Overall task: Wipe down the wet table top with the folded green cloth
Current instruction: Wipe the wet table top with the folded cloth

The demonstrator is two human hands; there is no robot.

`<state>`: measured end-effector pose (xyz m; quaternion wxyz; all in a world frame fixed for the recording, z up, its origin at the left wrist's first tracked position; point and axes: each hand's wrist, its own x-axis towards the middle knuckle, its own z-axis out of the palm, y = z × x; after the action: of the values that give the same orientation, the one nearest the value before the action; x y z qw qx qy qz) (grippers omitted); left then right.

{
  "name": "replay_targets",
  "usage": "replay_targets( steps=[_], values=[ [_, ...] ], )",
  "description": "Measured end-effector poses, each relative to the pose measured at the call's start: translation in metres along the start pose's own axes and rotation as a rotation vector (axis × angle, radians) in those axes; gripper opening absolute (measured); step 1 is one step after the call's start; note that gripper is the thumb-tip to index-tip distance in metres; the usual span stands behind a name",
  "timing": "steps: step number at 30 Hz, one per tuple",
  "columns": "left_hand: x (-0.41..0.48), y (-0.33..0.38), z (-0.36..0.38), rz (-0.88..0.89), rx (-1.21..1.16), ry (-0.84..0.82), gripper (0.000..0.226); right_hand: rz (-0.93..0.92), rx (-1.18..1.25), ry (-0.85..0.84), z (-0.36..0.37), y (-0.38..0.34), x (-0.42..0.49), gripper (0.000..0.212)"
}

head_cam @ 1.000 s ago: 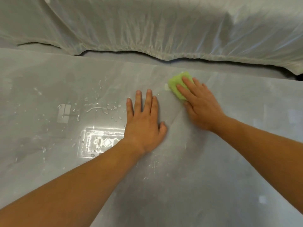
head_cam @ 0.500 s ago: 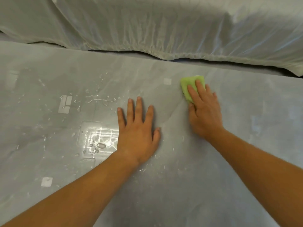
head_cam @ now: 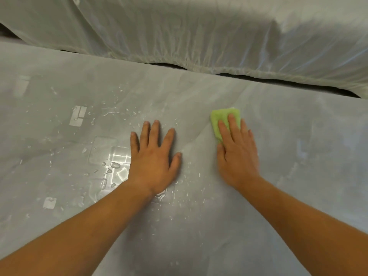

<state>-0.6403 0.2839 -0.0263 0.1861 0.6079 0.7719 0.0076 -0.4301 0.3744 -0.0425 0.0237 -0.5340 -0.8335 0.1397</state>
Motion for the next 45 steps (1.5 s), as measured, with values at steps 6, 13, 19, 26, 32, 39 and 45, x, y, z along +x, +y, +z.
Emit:
replay_targets(
  steps=[6, 13, 19, 26, 32, 39, 45],
  values=[
    [-0.002, 0.002, -0.001, -0.041, -0.001, -0.042, 0.068, -0.344, -0.048, -0.095, 0.004, -0.002, -0.005, 0.058],
    [-0.006, -0.002, 0.004, -0.028, 0.006, -0.027, 0.07, -0.104, 0.0, 0.032, 0.011, -0.048, 0.08, 0.056],
    [-0.008, -0.004, 0.005, -0.004, 0.015, -0.024, 0.074, -0.576, -0.082, -0.117, -0.003, 0.001, 0.045, 0.06],
    [-0.008, -0.006, 0.005, 0.0, 0.01, -0.01, 0.071, -0.231, -0.074, 0.007, 0.01, -0.033, 0.071, 0.057],
    [-0.03, -0.01, -0.002, -0.01, 0.02, -0.025, 0.07, -0.493, -0.107, -0.099, 0.001, 0.014, 0.002, 0.055],
    [-0.048, -0.013, 0.002, -0.037, 0.074, -0.126, 0.072, -0.083, -0.02, 0.019, 0.003, 0.006, -0.035, 0.057],
    [-0.047, -0.016, 0.0, -0.021, 0.106, -0.118, 0.073, -0.353, -0.055, -0.084, 0.008, 0.024, -0.082, 0.058]
  ],
)
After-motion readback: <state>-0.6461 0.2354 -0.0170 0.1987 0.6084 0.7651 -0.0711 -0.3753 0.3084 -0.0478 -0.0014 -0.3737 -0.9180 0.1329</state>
